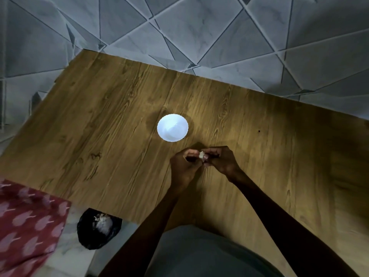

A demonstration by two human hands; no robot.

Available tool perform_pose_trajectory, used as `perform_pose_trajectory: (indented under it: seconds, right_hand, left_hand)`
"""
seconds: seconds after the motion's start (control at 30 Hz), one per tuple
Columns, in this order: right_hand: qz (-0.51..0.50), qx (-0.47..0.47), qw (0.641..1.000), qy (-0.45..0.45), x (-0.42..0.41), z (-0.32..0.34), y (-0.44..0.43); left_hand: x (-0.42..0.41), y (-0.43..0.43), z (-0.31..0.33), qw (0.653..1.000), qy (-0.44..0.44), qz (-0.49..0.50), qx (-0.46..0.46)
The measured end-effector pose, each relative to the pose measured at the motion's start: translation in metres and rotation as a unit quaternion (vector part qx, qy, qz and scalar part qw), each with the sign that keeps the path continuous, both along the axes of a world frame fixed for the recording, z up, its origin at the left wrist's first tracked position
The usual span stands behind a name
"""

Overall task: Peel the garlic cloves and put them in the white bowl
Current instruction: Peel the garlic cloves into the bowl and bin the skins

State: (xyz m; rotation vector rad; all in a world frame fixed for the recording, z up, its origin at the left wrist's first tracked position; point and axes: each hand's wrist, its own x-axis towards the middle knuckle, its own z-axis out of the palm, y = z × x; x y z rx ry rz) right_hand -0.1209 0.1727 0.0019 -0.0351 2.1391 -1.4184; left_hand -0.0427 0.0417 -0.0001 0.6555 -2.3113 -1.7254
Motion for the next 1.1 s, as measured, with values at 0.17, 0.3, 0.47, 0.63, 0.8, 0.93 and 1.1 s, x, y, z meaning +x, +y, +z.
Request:
perform_pose_trajectory:
  seconds: [0.17,0.3,0.47,0.63,0.8,0.93,1.1]
  right_hand:
    - [0.011,0.026,0.999,0.044,0.000,0.003,-0.003]
    - [0.013,0.021,0.999,0.024,0.000,0.001,-0.003]
    - [0.011,0.034,0.999,0.030,-0.002,0.002,-0.004]
    - [-0.004,0.022,1.000,0.005,-0.005,0.003,0.000]
    - [0.034,0.050,0.998,0.026,-0.003,-0.003,0.002]
    - [0.023,0.066,0.997,0.024,-0.002,-0.011,0.003]
    - [0.063,0.113,0.989,0.074,-0.001,-0.013,0.005]
  left_hand:
    - [-0.001,0.003,0.003,0.999,0.007,-0.018,-0.046]
    - [-0.001,0.000,0.002,0.999,-0.006,-0.016,-0.041]
    - [-0.002,0.007,0.003,0.999,-0.005,0.008,-0.036]
    - [-0.002,0.011,-0.003,1.000,-0.002,0.010,-0.009]
    - [-0.002,0.013,-0.011,1.000,-0.018,0.004,-0.010]
    - [-0.005,0.006,-0.015,0.998,-0.054,-0.026,0.014]
    - [-0.002,-0.007,-0.019,0.995,-0.060,-0.079,0.003]
